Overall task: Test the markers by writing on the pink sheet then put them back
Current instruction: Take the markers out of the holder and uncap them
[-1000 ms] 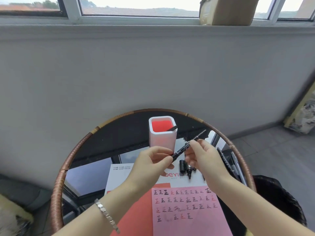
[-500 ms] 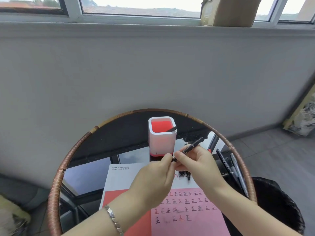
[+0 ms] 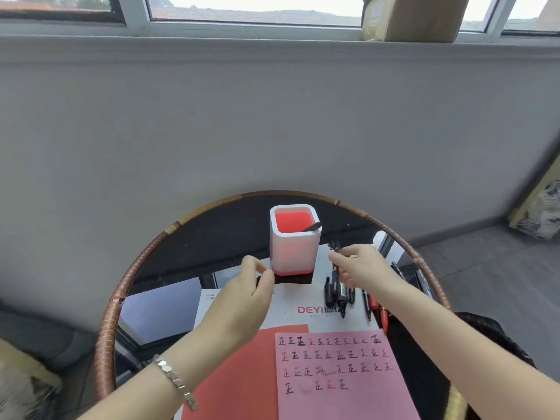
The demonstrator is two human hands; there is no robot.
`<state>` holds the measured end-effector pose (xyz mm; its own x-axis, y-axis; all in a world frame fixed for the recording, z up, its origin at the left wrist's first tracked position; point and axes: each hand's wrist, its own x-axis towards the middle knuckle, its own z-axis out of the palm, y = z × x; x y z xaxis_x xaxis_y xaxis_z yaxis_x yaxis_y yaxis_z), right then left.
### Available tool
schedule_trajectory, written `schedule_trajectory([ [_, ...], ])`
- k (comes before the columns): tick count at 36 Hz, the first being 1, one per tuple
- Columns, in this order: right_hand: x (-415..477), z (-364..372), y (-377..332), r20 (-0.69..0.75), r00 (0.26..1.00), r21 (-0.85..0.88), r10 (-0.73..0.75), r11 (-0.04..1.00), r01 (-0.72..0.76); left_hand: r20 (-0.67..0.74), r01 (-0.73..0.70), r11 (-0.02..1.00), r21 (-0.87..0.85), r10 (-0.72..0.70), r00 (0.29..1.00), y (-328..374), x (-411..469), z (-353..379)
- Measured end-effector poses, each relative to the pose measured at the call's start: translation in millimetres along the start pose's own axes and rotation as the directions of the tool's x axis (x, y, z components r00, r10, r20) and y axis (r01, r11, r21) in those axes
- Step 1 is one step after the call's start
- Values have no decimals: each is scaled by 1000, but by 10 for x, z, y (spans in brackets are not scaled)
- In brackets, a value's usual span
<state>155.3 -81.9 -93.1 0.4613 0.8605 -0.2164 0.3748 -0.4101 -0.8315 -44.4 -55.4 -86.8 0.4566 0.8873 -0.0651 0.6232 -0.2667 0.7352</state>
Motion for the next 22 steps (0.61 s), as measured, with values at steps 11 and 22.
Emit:
schedule_trajectory([
  [11, 56, 270, 10, -73, 970, -490, -234, 855, 169, -38, -14, 1000, 7, 14, 999, -89, -42, -40],
  [22, 152, 4, -399, -121, 885, -368, -450, 848, 381, 17, -99, 995, -11, 100, 995, -190, 138, 171],
])
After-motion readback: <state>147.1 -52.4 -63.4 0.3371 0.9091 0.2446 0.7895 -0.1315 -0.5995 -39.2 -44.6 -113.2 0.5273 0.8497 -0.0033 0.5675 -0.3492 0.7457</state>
